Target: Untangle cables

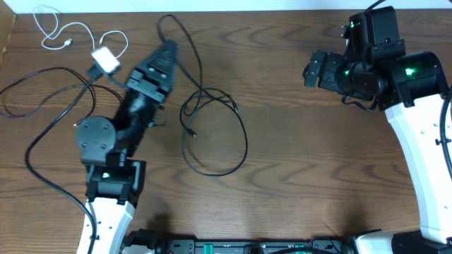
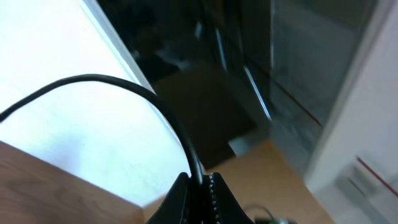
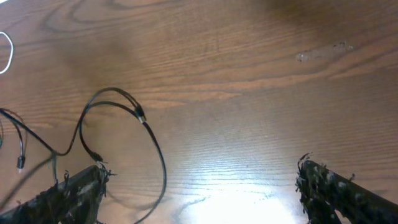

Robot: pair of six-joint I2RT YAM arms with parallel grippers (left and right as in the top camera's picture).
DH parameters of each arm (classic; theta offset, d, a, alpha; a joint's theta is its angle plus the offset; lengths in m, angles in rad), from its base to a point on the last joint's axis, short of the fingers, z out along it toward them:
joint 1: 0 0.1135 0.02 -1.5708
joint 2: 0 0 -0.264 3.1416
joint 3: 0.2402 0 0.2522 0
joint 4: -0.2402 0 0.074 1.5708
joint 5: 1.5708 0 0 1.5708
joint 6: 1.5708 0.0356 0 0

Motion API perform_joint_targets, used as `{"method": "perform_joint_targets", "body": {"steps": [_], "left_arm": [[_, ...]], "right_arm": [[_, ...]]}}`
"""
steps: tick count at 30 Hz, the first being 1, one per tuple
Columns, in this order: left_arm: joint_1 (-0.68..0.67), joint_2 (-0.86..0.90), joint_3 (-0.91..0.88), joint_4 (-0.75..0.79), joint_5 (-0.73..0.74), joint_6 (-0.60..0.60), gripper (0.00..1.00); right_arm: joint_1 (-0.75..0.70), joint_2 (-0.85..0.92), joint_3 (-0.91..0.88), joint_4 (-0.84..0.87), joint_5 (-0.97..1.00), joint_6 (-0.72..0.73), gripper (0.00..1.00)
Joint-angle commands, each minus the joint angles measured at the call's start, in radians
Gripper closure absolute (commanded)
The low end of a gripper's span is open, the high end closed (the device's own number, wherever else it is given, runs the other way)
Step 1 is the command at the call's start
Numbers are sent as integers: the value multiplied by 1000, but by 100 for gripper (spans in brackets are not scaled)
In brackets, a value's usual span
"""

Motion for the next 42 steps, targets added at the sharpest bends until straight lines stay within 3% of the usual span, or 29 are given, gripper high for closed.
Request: {"method": "perform_joint_targets", "body": {"steps": [1, 5, 12, 17, 23, 27, 32, 42], "left_arm": [[77, -13, 30, -15, -10, -49, 93], [152, -12, 106, -163, -10, -16, 93], [277, 26, 429, -705, -11, 283, 92], [376, 35, 546, -970, -24, 428, 92], [559, 52, 564, -1289, -256, 555, 93], [661, 108, 564, -1356, -277, 644, 92], [776, 187, 563, -1397, -314, 649, 93], [834, 402, 563, -1347, -773, 649, 93]], "right_arm": [[5, -2, 6, 0, 5, -19, 5], [5, 1, 6, 6, 5, -19, 5], [5, 35, 6, 9, 5, -19, 5], [5, 72, 6, 2, 4, -19, 5], [5, 113, 6, 0, 4, -19, 5], [5, 127, 6, 6, 5, -19, 5], [5, 131, 6, 23, 5, -19, 5], [4, 131, 6, 60, 8, -42, 4]]}}
